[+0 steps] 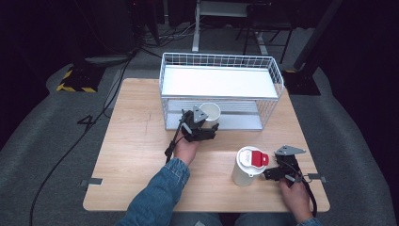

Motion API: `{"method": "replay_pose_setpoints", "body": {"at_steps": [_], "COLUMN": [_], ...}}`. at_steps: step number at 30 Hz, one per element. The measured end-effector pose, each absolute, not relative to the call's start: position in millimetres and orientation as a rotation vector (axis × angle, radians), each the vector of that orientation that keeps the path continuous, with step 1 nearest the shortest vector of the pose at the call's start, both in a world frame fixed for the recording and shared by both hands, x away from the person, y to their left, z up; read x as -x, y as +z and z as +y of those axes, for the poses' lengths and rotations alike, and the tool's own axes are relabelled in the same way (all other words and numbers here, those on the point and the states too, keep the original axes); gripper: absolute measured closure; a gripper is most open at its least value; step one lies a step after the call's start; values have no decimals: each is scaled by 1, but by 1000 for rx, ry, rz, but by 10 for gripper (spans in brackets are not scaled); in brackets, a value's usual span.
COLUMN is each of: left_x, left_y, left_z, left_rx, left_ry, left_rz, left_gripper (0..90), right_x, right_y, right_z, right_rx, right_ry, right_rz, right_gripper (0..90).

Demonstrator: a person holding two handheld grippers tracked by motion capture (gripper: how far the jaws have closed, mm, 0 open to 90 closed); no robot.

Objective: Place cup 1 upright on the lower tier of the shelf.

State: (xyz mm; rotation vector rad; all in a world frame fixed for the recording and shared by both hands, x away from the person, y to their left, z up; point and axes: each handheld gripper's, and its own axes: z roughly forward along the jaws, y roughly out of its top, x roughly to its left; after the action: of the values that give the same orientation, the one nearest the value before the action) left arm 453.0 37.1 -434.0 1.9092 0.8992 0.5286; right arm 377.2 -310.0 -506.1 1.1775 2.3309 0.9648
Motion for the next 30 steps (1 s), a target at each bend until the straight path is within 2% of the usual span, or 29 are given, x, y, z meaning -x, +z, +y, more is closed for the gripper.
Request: {"method": "replay_pose_setpoints", "body": {"at_steps": [23, 30], "left_x": [-497, -509], "left_y": [-461, -471], "left_z": [23, 20], "left_rx": [-1865, -1876], "left_ry": [562, 630], "left_rz": [950, 985], "left_gripper": [230, 228], "right_x": [-377, -377], "right_y": [-506, -506], "right_z": [-310, -310], "right_rx": [-1174, -1174], "right_ry": [965, 965], "right_rz": [2331, 2331], "right_gripper": [2, 2]}}
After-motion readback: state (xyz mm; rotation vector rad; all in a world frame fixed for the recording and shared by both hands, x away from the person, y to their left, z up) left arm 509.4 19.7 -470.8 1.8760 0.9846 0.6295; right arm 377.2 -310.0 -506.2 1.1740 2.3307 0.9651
